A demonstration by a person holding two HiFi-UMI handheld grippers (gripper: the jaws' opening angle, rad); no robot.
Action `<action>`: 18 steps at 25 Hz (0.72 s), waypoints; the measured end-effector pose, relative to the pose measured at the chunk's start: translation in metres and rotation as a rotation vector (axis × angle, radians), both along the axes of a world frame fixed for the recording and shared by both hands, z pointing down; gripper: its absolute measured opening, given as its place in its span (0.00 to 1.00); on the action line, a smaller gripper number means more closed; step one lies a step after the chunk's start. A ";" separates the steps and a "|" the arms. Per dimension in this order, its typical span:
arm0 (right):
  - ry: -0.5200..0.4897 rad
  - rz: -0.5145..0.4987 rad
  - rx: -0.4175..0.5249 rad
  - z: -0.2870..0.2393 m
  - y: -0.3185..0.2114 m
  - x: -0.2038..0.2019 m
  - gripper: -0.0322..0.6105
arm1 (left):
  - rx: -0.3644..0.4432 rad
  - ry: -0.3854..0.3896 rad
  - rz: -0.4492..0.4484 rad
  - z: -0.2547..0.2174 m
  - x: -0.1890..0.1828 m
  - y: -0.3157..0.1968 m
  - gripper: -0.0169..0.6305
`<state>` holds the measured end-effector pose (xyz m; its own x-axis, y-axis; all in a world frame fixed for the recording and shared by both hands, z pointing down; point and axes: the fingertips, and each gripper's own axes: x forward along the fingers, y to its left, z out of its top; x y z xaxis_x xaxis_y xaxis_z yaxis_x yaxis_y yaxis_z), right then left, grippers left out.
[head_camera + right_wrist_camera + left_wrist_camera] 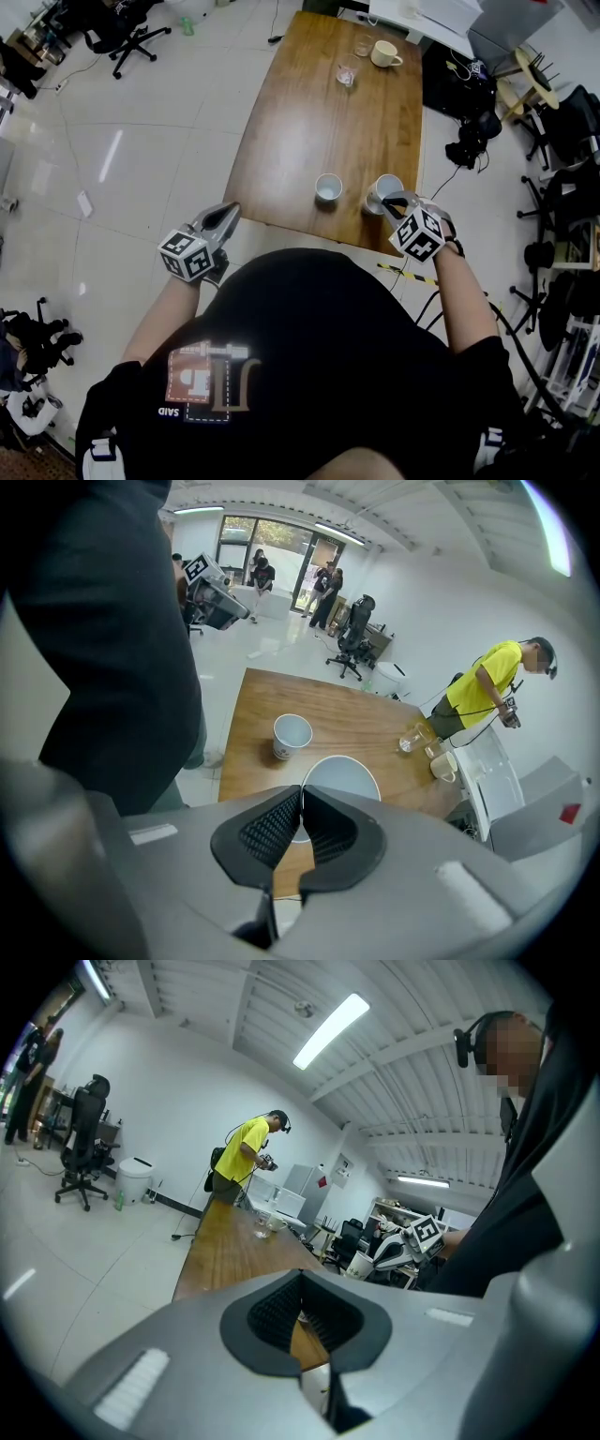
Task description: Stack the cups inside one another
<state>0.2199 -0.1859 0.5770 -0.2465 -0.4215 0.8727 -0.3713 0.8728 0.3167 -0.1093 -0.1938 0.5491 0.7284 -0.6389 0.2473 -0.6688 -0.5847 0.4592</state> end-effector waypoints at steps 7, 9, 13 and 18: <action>0.043 -0.024 -0.039 0.022 0.010 0.013 0.09 | -0.006 -0.008 0.002 -0.001 0.001 0.003 0.03; 0.045 -0.029 -0.052 0.028 0.011 0.014 0.09 | -0.007 -0.012 -0.002 -0.002 0.000 0.004 0.03; 0.040 -0.025 -0.087 0.046 0.012 0.014 0.09 | -0.011 -0.018 -0.012 -0.002 -0.005 0.006 0.03; 0.039 -0.011 -0.109 0.070 0.010 0.015 0.09 | -0.017 -0.025 -0.026 0.002 -0.010 0.012 0.03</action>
<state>0.2347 -0.1757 0.6474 -0.2155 -0.3206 0.9224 -0.3508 0.9069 0.2333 -0.1195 -0.1814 0.5512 0.7046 -0.6534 0.2767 -0.6955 -0.5588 0.4517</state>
